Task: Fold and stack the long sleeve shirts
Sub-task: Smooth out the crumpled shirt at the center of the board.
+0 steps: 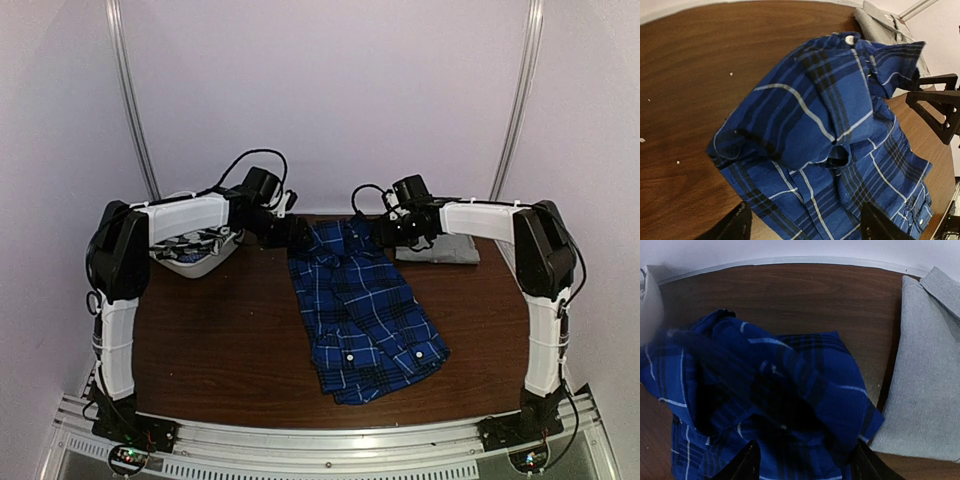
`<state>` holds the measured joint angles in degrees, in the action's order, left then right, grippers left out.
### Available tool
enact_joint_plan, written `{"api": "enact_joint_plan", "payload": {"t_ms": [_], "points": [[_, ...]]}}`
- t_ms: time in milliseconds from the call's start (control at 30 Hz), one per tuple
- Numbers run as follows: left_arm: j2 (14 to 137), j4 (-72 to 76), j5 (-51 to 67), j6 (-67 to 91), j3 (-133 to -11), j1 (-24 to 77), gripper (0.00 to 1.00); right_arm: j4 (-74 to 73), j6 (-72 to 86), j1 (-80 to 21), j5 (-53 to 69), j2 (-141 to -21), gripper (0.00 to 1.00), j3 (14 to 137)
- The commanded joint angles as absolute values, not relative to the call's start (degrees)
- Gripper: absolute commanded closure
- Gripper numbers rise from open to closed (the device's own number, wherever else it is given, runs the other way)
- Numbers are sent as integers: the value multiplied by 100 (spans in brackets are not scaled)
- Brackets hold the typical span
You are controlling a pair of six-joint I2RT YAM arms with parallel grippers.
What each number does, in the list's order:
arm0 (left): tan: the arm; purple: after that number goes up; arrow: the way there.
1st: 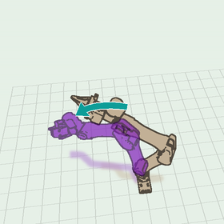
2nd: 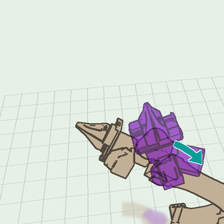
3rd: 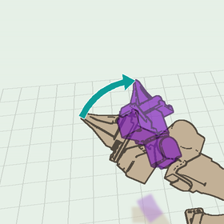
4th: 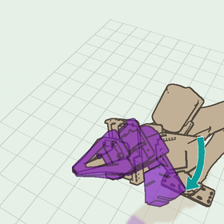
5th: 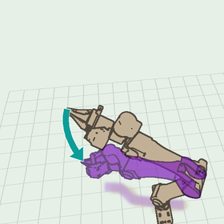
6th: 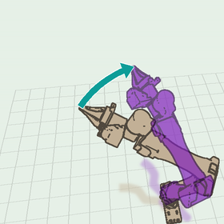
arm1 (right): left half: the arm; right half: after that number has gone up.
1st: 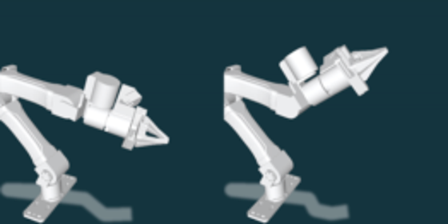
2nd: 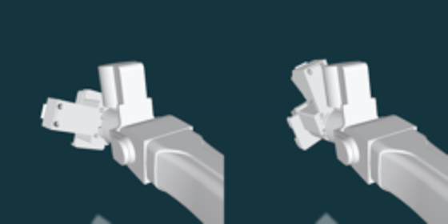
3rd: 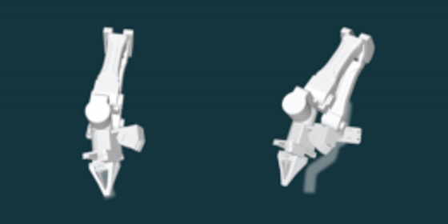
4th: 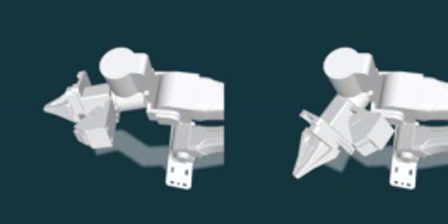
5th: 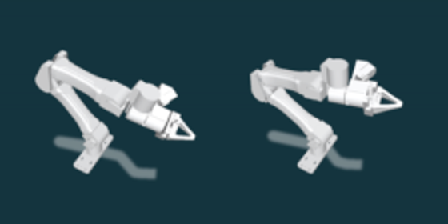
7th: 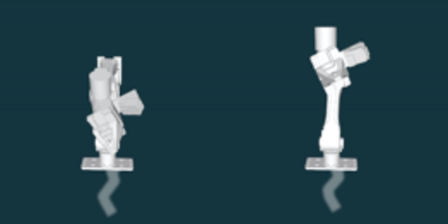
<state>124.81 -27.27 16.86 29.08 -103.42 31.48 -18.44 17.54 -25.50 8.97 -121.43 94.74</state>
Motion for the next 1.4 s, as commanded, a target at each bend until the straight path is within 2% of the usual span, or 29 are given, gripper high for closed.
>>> {"api": "enact_joint_plan", "payload": {"t_ms": [0,67,200,333,533,767,1100,1367], "points": [[11639,-2468,1349,2898,-9711,3164,15,-1413,1931,-2591,604,-11104,29,8792],[11347,-2304,1284,2915,-9253,3188,11,-1308,1946,-2592,455,-10839,23,8415],[10853,-2155,1300,2953,-8554,3343,10,-1330,1955,-2606,324,-10448,19,7993],[10586,-2162,1343,2953,-8088,3758,13,-1402,1991,-2638,347,-10055,19,7525],[10434,-2136,1336,3201,-7406,4498,21,-1230,2109,-2855,321,-9256,20,6323],[10435,-1962,1395,3585,-6817,5023,25,-1016,2371,-2981,282,-8559,20,5264],[10629,-1658,1663,3908,-6557,5288,34,-573,2400,-3055,563,-8808,23,5043],[10812,-1635,1734,3999,-6603,5373,45,-600,2500,-3165,588,-9141,31,5133]]}}
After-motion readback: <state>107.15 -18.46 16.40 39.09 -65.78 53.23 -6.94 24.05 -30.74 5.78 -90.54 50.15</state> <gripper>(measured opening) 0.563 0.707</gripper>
